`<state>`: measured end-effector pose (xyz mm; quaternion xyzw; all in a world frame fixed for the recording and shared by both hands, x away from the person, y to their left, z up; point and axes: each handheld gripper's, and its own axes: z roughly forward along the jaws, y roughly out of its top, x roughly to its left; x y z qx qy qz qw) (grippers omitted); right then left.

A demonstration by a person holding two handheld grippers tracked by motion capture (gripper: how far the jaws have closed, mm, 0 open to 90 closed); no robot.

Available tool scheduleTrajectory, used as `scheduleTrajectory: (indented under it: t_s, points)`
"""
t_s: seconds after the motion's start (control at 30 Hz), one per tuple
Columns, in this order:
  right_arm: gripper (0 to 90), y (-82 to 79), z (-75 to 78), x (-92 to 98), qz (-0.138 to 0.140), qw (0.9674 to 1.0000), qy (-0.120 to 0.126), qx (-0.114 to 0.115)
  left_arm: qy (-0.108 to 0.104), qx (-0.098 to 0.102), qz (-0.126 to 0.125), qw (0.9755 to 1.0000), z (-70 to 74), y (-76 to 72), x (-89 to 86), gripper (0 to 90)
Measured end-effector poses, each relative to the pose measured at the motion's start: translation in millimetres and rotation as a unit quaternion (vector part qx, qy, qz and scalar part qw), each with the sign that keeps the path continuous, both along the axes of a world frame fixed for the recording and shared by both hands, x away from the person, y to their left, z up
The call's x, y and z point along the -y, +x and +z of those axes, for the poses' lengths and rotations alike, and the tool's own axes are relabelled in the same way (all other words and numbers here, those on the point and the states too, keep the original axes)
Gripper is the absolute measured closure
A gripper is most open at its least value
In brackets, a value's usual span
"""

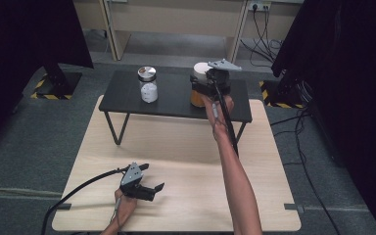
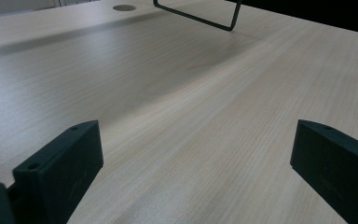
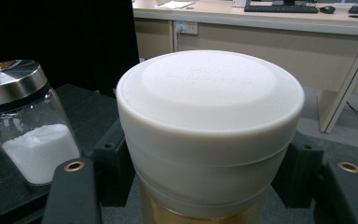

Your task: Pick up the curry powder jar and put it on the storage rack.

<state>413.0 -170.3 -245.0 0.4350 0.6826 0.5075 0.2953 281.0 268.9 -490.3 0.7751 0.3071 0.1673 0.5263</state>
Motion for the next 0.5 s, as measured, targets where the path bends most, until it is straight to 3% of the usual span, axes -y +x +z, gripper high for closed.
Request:
scheduleTrajectory:
  t_s: [0.3, 0.37, 0.5]
  points:
    - [31.5, -2.7, -0.9, 0.3, 0.003, 1.0000, -0.007, 0.004, 0.001, 0.002, 0.000, 1.0000, -0.1, -0.5, 0.1, 1.4]
    - [16.3, -0.1, 4.1, 2.1, -0.001, 0.9999, -0.001, -0.012, 0.002, 0.003, 0.000, 1.0000, 0.0, -0.6, 0.1, 1.5]
    - [9.6, -1.8, 5.9, 3.7, -0.004, 0.9998, 0.002, -0.017, 0.002, 0.004, -0.001, 1.0000, -0.1, -0.8, 0.0, 1.5]
